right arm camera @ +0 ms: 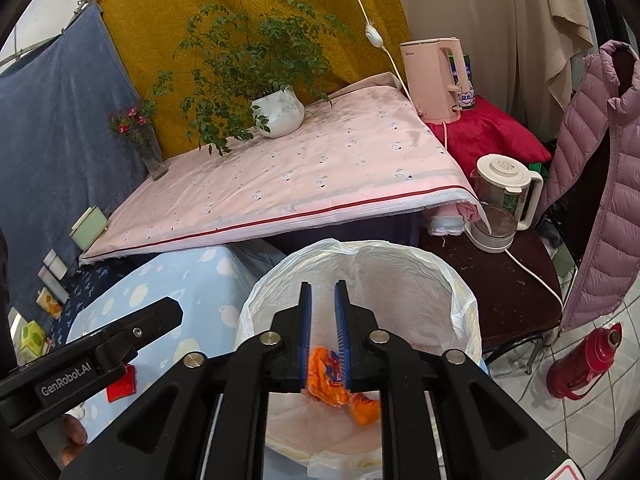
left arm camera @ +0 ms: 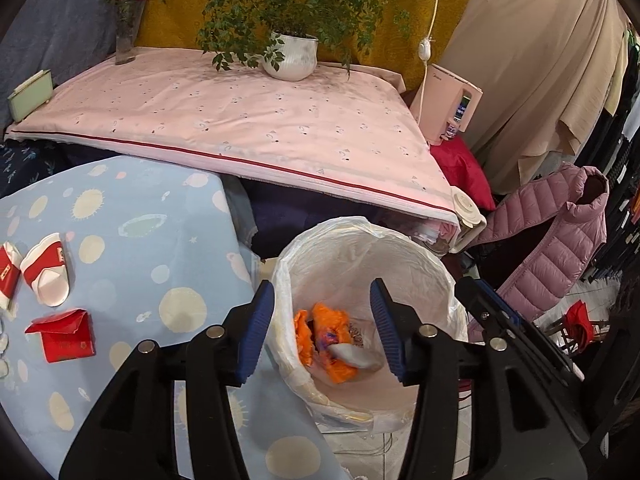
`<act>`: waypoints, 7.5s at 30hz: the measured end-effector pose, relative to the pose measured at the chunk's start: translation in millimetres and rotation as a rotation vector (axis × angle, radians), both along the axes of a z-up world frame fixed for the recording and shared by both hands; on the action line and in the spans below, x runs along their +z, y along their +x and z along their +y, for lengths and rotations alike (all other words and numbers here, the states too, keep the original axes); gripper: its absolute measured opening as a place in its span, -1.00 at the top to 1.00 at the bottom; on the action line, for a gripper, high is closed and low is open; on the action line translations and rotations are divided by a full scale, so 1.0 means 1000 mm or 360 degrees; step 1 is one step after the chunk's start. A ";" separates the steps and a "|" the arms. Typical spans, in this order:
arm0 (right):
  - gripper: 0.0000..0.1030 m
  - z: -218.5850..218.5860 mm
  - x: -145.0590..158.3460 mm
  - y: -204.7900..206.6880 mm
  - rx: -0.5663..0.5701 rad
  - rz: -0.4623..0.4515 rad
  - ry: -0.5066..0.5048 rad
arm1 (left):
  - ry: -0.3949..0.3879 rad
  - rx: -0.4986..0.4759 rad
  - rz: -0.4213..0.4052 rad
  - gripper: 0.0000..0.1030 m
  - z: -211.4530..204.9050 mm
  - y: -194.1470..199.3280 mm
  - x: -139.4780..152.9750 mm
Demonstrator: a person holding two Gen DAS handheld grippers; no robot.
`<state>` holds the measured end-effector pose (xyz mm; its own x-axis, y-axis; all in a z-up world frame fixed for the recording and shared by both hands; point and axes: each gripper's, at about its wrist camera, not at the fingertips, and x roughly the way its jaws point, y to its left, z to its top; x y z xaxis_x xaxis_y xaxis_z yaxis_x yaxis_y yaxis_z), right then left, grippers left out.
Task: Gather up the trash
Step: 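Carry the orange bag and grey pouch over the bin and open both tools, then move both tools back over the table toward the white glove and red envelope, then grasp the white glove with the left tool while the right grasps the red envelope, then carry the glove and red envelope over the bin and open both tools, then move both tools back over the table to the two red-and-white paper cups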
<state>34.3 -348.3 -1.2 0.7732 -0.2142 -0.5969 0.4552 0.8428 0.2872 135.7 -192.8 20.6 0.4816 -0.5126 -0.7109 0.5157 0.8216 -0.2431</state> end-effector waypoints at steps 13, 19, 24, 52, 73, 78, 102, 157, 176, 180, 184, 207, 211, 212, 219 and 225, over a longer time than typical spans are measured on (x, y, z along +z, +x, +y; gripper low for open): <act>0.14 0.054 0.010 0.016 0.0160 0.0000 -0.0063 | 0.0020 0.0224 -0.0037 -0.18 0.061 0.008 0.000; 0.09 0.089 0.011 0.029 0.0265 0.0012 -0.0075 | 0.0027 0.0351 -0.0032 -0.18 0.099 0.016 -0.004; 0.00 0.120 0.008 0.041 0.0346 0.0024 -0.0059 | 0.0041 0.0492 -0.0043 -0.34 0.143 0.021 -0.009; -0.04 0.285 -0.039 0.108 0.0743 0.0226 0.0020 | 0.0195 0.1094 0.0054 -0.39 0.373 0.042 -0.068; -0.04 0.328 -0.079 0.145 0.0797 0.0360 0.0221 | 0.0100 0.1172 0.0274 -0.43 0.440 0.068 -0.116; -0.04 0.320 -0.086 0.156 0.0744 0.0368 0.0341 | 0.0080 0.1105 0.0306 -0.02 0.433 0.075 -0.120; -0.08 0.269 -0.087 0.160 0.0524 0.0275 0.0723 | 0.0014 0.0883 0.0286 0.77 0.373 0.071 -0.098; 0.97 0.044 -0.036 0.029 0.0089 -0.0025 0.0449 | 0.0090 0.0042 0.0046 0.78 0.045 0.011 -0.018; 0.97 -0.019 -0.054 -0.004 -0.0082 -0.0019 0.0489 | 0.0158 -0.0123 0.0067 0.78 -0.034 -0.002 -0.031; 0.97 -0.022 -0.056 -0.006 -0.0087 -0.0017 0.0493 | 0.0148 -0.0118 0.0070 0.75 -0.035 -0.002 -0.032; 0.82 -0.023 -0.057 -0.006 -0.0103 -0.0011 0.0486 | 0.0150 -0.0078 0.0047 0.33 -0.032 -0.002 -0.030; 0.39 0.004 -0.055 0.008 -0.0046 0.0032 0.0442 | 0.0134 0.0099 0.0065 0.07 0.020 0.013 -0.036; 0.39 0.013 -0.054 0.013 -0.0014 0.0050 0.0422 | 0.0124 0.0130 0.0069 0.07 0.031 0.016 -0.036; 0.38 0.016 -0.053 0.015 -0.0004 0.0054 0.0416 | 0.0122 0.0139 0.0070 0.07 0.035 0.017 -0.036; 0.37 0.036 -0.052 0.026 0.0057 0.0082 0.0382 | 0.0111 0.0214 0.0100 0.06 0.063 0.026 -0.042; 0.37 0.061 -0.053 0.037 0.0128 0.0116 0.0353 | 0.0106 0.0275 0.0114 0.06 0.089 0.033 -0.047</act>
<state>71.7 -286.8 -53.9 0.7355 -0.0113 -0.6775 0.4155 0.7973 0.4378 168.5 -103.9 -26.9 0.5054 -0.3774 -0.7760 0.3490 0.9118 -0.2162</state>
